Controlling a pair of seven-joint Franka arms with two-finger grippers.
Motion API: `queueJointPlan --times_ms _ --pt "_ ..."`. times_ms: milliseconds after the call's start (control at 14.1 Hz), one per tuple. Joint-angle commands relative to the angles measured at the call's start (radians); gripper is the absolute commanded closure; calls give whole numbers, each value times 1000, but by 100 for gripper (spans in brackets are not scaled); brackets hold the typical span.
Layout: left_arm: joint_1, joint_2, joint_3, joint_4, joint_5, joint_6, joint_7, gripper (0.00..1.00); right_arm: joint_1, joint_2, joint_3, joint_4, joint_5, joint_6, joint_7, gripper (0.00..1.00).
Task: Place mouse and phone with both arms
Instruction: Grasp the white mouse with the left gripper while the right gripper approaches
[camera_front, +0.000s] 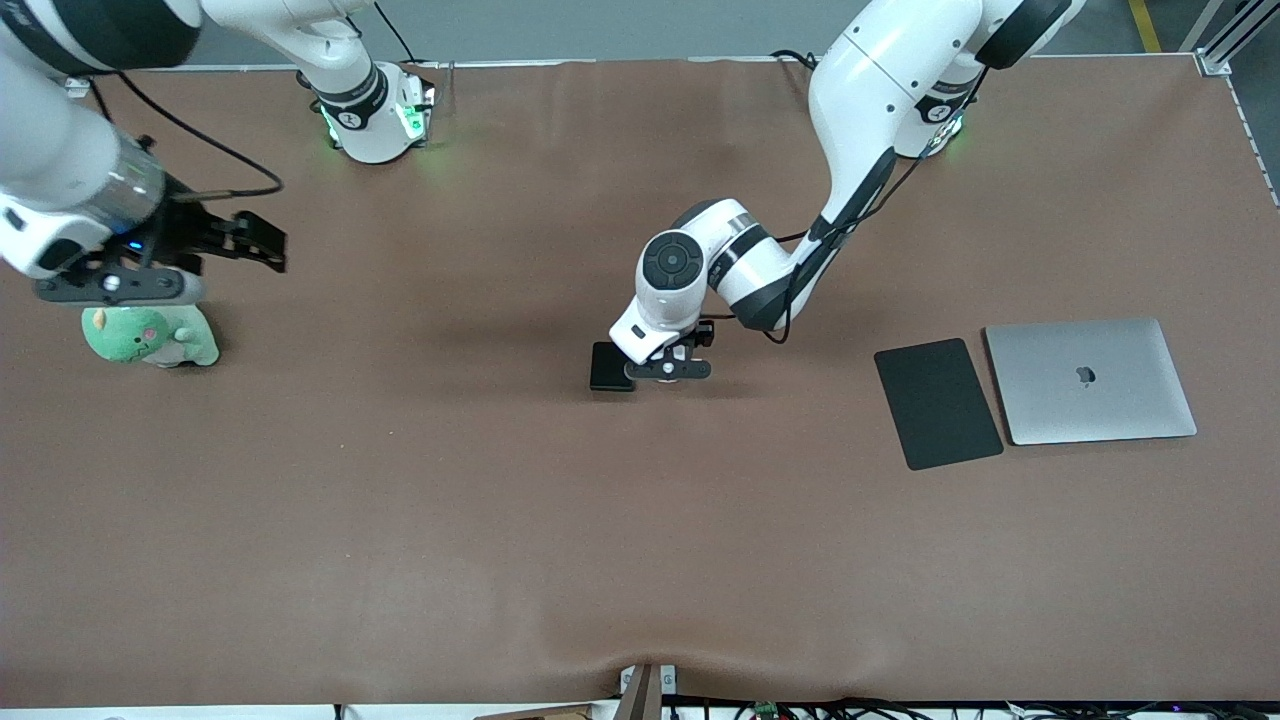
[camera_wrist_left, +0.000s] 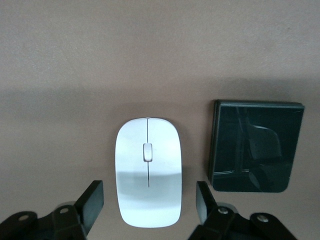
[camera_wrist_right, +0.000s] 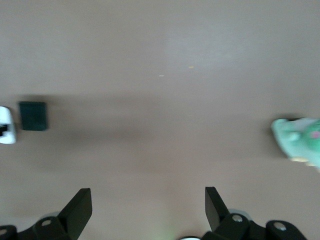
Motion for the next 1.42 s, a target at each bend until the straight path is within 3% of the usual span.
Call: queueJointPlan --times_ms 0,355,426,639,710,994,1348 --pt "-15 23 7 15 32 4 -40 20 43 39 -7 5 80 32 95 0" --pt "-25 47 10 17 33 6 -40 25 119 128 -7 -15 107 153 107 0" --pt "-25 50 10 17 33 6 -38 30 123 148 -7 -17 109 169 109 0" --pt "-15 38 10 16 33 -5 -35 68 137 197 -9 -26 109 195 109 0" --pt "-8 17 12 11 35 -31 -35 72 139 197 -7 -56 109 234 109 0" --pt "119 -193 9 -1 65 -288 56 76 189 215 -9 -162 109 425 127 0" --pt "398 -362 3 -150 67 -297 372 77 313 361 -9 -129 107 564 213 0"
